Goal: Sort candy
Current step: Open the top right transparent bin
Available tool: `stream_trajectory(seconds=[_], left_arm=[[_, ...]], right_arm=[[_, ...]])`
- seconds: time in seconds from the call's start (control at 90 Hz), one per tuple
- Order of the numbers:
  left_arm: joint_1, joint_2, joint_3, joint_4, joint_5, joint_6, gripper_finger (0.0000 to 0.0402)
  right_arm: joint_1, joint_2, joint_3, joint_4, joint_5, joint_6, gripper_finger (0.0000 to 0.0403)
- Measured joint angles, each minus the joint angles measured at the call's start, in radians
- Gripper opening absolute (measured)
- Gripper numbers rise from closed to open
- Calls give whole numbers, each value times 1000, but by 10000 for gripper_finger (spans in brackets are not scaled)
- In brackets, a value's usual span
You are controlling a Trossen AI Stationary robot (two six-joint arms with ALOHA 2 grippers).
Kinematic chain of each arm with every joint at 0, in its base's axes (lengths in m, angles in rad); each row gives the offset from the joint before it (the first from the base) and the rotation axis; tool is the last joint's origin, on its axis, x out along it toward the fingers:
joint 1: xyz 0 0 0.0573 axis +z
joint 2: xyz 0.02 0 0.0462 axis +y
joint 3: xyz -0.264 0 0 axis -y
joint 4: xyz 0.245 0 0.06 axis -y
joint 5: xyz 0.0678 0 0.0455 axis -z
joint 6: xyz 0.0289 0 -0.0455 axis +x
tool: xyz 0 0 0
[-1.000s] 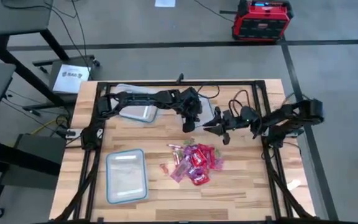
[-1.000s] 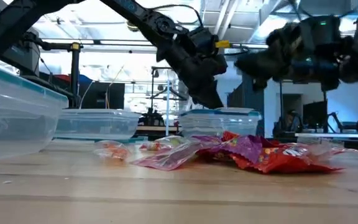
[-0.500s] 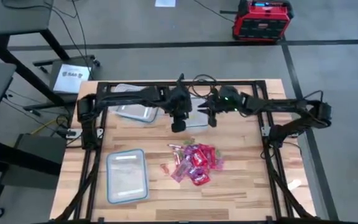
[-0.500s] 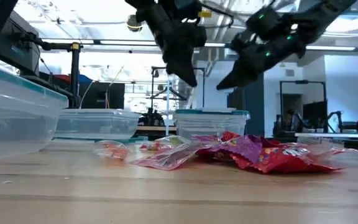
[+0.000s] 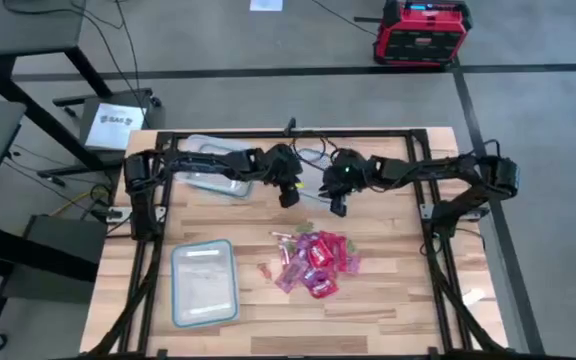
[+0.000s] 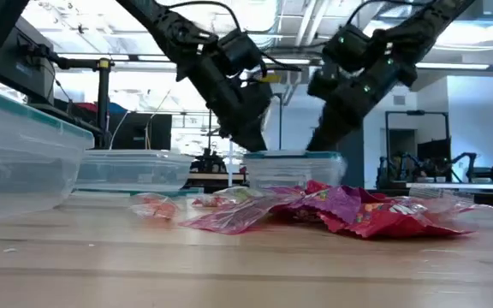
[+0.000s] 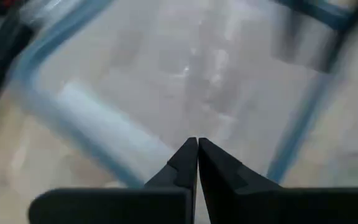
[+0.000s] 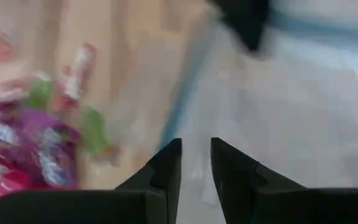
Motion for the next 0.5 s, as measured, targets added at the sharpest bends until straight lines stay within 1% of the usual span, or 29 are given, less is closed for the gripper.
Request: stream_trajectory(seconds=[0.111,0.267,0.389,0.444,0.5], left_arm=[[31,-1,42,-8,-12,47,0],[46,-57,105,-57,-18,40,0],[28,-91,110,-84,-9,11,0],[14,-98,110,-74,10,3,0],[2,-100,110,-47,27,-10,0]], right_arm=[[26,-69,19,-16,5,-23,73],[43,-219,23,-160,7,36,71],[54,-304,-28,-282,-2,195,71],[65,-327,-80,-269,-22,261,73],[81,-342,-148,-214,-42,325,79]])
